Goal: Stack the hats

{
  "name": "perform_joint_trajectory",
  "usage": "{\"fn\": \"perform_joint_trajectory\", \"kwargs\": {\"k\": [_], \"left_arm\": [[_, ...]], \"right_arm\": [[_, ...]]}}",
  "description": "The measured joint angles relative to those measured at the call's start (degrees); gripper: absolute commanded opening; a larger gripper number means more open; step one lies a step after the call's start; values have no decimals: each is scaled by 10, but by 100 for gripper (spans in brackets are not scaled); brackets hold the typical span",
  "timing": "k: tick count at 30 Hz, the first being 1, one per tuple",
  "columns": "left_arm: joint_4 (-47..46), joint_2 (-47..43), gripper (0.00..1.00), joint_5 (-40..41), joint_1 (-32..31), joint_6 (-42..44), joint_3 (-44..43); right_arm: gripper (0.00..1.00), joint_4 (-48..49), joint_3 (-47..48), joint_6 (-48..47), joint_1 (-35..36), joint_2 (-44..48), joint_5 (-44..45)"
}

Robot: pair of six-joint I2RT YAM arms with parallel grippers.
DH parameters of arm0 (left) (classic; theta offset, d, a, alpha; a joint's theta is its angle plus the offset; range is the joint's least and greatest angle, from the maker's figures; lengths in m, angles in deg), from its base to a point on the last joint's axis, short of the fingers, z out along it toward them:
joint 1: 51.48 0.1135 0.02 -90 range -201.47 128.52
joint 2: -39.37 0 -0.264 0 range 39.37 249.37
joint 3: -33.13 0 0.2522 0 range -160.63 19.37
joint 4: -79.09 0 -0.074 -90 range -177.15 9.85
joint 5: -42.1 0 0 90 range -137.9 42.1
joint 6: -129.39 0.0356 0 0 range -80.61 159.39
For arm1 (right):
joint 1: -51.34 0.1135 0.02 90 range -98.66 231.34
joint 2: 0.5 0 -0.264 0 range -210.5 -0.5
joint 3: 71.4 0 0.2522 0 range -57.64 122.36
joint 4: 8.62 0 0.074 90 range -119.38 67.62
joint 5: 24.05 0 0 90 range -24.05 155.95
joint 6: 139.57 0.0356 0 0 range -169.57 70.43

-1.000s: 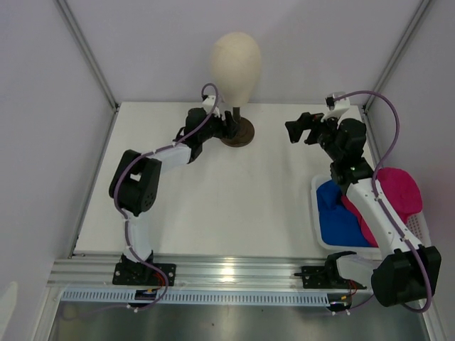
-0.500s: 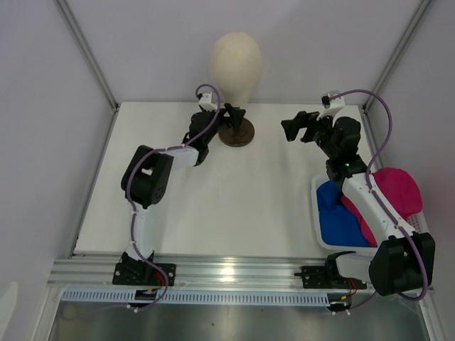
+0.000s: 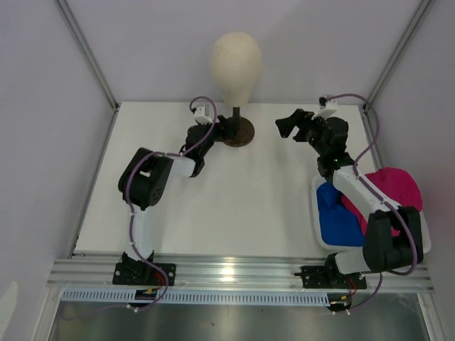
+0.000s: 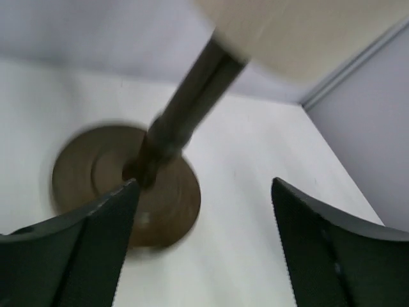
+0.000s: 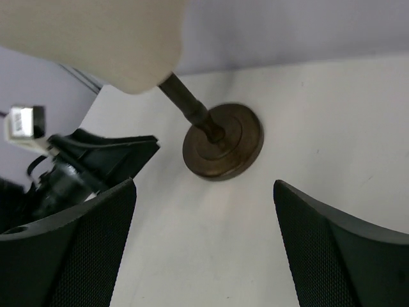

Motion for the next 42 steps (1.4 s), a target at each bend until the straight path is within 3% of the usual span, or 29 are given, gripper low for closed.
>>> {"fn": "perform_joint_trajectory", "kwargs": {"k": [2,3,4,5,6,8,9,14,21,26,31,39,40,42], "left_arm": [[14,-40,73,-10,4,-20,70],[31,-60,57,-18,9,-35,97],[49,-79,49,-32,15,-52,112],[79,-93,40,-46,24,-67,115],[105,-105,22,-61,33,-82,113],[165,-117,12,-86,51,-109,88],[182,-118,3,-92,57,-120,75],[206,-103,1,-110,87,-229,43],[279,-1,1,-93,94,-343,-60],[360,20,1,-57,89,-363,-111],[437,37,2,-25,89,-371,-172],[476,81,1,-18,87,-383,-266],[479,86,1,-17,87,-385,-274],[497,97,1,-15,84,-387,-290]], "right_arm": [[70,12,1,38,3,-56,4],[66,15,2,50,4,-82,3],[62,18,2,67,5,-111,-1],[46,24,3,84,6,-140,-2],[35,32,3,98,7,-166,-3],[12,42,9,137,9,-210,-1],[9,45,19,156,10,-229,4],[5,72,97,220,20,-306,38],[5,121,268,227,42,-438,49],[4,126,357,195,48,-535,26],[5,44,501,154,50,-633,13],[4,0,586,128,52,-672,-3],[10,-4,590,126,52,-673,-3],[11,-15,595,122,54,-675,2]]}}
